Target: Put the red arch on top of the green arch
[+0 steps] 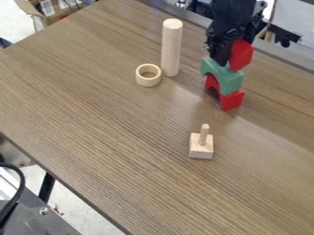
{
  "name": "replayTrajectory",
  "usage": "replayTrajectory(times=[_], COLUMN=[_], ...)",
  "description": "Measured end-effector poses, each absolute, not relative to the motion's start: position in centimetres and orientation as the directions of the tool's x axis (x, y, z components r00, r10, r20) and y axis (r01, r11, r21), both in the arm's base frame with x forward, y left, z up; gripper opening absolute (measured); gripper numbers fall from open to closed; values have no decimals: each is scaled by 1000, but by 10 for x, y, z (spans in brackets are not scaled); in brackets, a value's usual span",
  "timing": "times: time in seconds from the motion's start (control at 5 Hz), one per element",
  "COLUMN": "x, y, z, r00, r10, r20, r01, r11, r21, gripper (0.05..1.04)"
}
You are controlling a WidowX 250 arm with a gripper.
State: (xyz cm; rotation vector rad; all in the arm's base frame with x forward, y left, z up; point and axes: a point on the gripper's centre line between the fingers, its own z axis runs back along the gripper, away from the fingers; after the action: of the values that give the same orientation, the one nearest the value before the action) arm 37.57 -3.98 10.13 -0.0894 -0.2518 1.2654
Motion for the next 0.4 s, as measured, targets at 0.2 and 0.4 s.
replayTrajectory(times=[0.2, 0.4], x=[370, 369], y=[-43, -41], z=[102, 102], r00=[277, 276], r10=[955, 954], r20=[108, 119], r01=[-941, -942], r11=[292, 293], r21=[-172, -165], gripper=[954, 1001])
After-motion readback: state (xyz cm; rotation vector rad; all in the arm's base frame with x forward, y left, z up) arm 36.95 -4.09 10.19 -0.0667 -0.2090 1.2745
